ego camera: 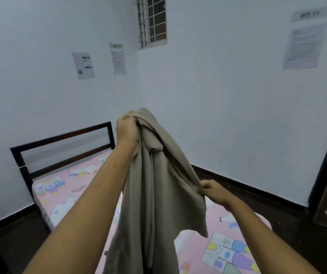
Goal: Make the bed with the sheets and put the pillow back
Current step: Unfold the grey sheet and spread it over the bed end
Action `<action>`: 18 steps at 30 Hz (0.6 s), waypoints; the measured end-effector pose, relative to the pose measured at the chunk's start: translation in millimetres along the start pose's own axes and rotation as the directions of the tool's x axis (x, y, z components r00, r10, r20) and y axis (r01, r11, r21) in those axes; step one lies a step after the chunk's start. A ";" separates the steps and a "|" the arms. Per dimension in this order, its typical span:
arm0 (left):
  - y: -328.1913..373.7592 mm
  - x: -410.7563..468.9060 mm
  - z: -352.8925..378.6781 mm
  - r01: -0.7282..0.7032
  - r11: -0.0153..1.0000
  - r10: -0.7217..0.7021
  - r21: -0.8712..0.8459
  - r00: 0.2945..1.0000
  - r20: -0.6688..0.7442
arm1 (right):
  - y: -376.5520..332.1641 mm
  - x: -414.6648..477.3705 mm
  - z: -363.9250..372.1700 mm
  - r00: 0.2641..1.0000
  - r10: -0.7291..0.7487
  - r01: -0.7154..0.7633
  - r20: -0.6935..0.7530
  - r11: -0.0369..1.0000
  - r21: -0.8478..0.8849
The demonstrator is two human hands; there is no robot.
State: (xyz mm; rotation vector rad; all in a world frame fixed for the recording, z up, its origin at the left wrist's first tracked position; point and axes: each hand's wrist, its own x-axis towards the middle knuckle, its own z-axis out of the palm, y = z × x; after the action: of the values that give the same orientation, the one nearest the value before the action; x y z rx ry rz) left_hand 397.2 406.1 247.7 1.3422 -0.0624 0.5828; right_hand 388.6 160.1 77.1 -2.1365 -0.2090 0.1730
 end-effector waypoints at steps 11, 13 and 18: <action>34.7 98.4 80.1 -0.071 0.985 0.102 -0.159 0.976 0.191 | -96.4 40.0 -72.5 0.695 0.161 0.356 -0.700 0.769 0.531; 25.3 131.0 85.7 -0.112 0.994 0.106 0.005 0.949 0.298 | -114.9 40.9 -97.6 0.671 0.147 0.384 -0.726 0.769 0.511; -11.7 158.3 90.8 -0.499 0.675 -0.173 0.544 0.609 0.774 | -160.3 56.1 -98.7 0.613 -0.071 0.436 -0.787 0.861 0.262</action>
State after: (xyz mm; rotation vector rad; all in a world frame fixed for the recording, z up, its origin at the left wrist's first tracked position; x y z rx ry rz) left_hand 563.6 377.9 318.0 2.3543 -0.7903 0.0980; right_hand 450.3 177.5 262.8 -1.5291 0.0251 -0.7979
